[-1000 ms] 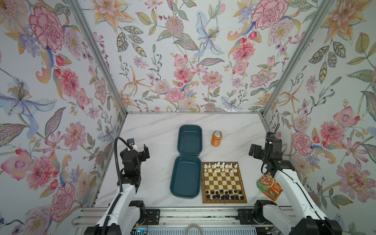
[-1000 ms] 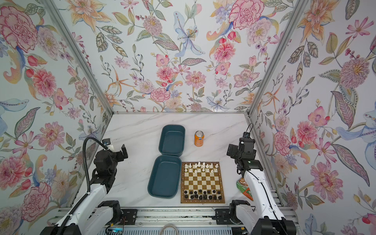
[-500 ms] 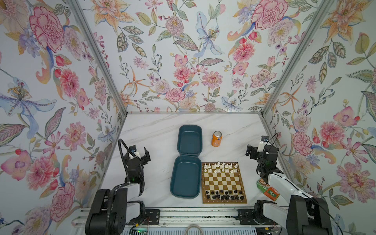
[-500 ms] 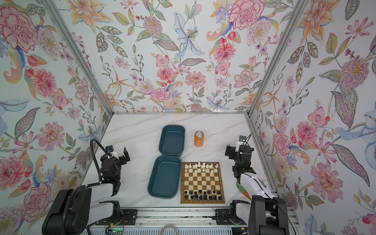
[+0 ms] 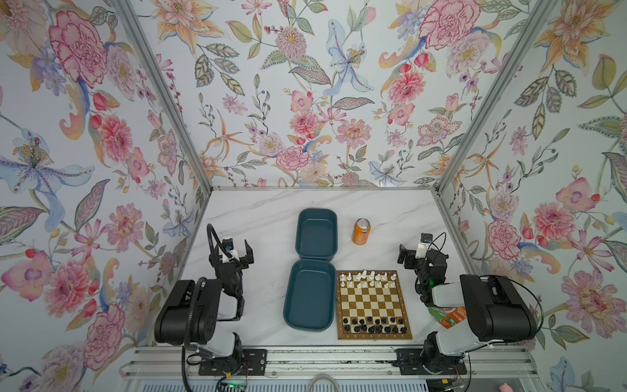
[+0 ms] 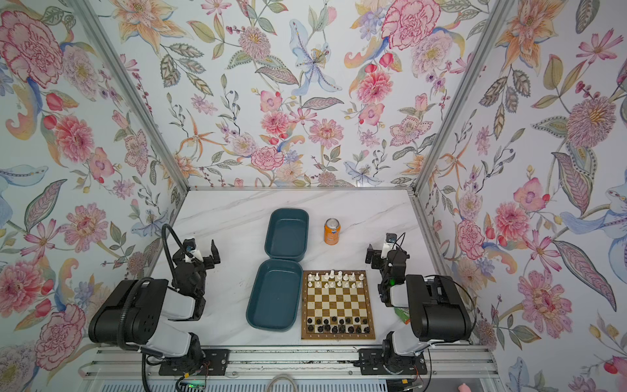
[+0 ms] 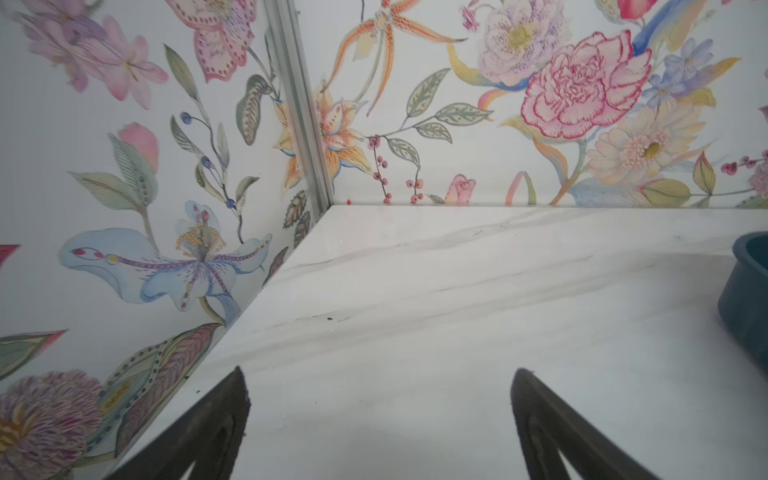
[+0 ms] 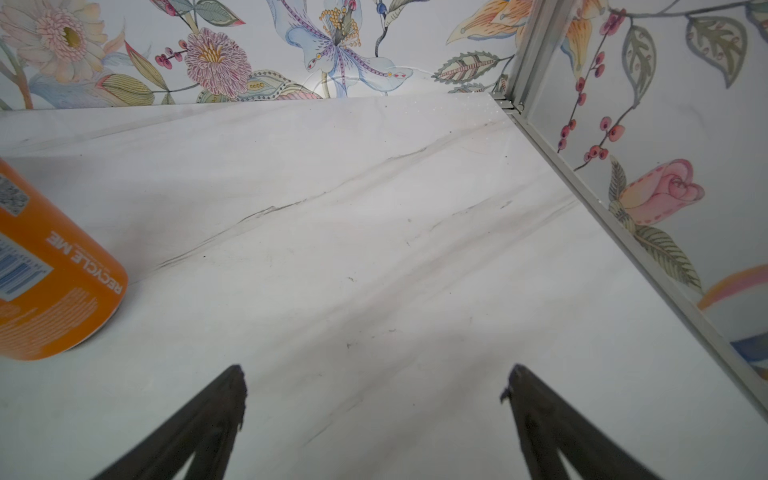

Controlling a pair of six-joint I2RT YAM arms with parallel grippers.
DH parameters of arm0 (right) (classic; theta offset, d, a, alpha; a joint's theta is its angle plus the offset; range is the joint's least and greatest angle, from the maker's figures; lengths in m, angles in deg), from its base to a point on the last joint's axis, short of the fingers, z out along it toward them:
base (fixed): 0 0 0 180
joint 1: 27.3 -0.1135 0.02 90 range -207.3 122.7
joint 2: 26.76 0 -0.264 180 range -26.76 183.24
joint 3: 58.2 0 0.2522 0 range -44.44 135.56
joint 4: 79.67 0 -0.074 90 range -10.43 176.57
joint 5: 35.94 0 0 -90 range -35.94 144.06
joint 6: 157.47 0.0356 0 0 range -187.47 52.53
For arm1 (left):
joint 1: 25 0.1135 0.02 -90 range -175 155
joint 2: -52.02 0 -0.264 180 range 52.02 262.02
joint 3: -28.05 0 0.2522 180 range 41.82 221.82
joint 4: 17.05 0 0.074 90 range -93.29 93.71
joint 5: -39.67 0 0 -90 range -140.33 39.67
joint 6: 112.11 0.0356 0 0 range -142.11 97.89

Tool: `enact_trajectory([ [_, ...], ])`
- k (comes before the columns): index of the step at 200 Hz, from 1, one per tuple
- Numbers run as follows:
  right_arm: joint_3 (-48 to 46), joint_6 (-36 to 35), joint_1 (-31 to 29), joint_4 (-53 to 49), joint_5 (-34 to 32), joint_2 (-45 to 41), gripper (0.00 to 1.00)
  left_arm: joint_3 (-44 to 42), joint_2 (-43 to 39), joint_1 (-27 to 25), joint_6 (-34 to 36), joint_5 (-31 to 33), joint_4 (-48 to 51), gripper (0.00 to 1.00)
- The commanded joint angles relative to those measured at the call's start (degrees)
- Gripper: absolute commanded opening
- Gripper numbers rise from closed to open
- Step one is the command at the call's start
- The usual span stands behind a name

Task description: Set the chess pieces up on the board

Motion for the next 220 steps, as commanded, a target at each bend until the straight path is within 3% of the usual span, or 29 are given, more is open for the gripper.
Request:
enact_trajectory([
  [1, 1.0, -1.2, 0.1, 4.4, 1.1, 0.2, 0.99, 2.4, 0.3, -0.9, 2.5, -0.3, -2.4, 0.99],
  [75, 0.9, -2.0, -1.1, 4.6, -1.2, 0.3, 0.99, 2.4, 1.5, -2.5, 3.8, 2.6, -2.7, 0.99],
  [220, 1.0, -1.9, -1.1, 4.5, -1.0, 0.3, 0.99, 2.2, 1.5, -2.4, 3.9, 2.3, -3.0, 0.99],
])
